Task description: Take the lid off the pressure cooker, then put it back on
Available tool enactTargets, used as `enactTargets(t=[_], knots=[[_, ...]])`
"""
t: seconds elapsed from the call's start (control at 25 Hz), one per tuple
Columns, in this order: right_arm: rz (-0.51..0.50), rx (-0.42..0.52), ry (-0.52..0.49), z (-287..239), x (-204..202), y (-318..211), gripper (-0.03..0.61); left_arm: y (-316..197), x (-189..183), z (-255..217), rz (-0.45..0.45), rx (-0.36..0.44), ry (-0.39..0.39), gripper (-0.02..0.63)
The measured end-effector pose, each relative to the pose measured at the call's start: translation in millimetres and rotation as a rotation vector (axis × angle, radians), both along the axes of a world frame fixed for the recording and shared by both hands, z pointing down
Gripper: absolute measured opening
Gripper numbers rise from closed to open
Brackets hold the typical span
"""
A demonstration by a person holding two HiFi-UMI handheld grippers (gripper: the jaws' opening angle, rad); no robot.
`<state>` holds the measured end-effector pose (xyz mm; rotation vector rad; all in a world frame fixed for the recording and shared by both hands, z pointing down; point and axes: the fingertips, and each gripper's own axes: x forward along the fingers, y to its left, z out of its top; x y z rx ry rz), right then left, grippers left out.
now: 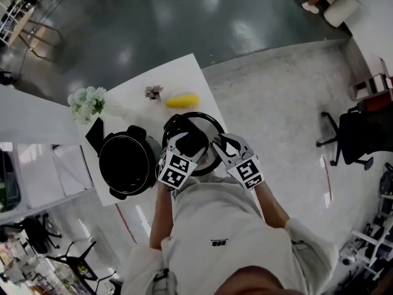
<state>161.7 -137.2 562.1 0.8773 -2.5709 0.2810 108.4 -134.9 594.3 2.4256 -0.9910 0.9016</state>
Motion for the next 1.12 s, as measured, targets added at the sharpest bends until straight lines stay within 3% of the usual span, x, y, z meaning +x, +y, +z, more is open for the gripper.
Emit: enactTargets(t=[1.12], knots=[[0.039, -0.128, 0.068, 96.8, 11.5, 13.8, 0.103, 11.3, -5.0, 95.6, -0.092, -0.037, -0.03, 0.287]])
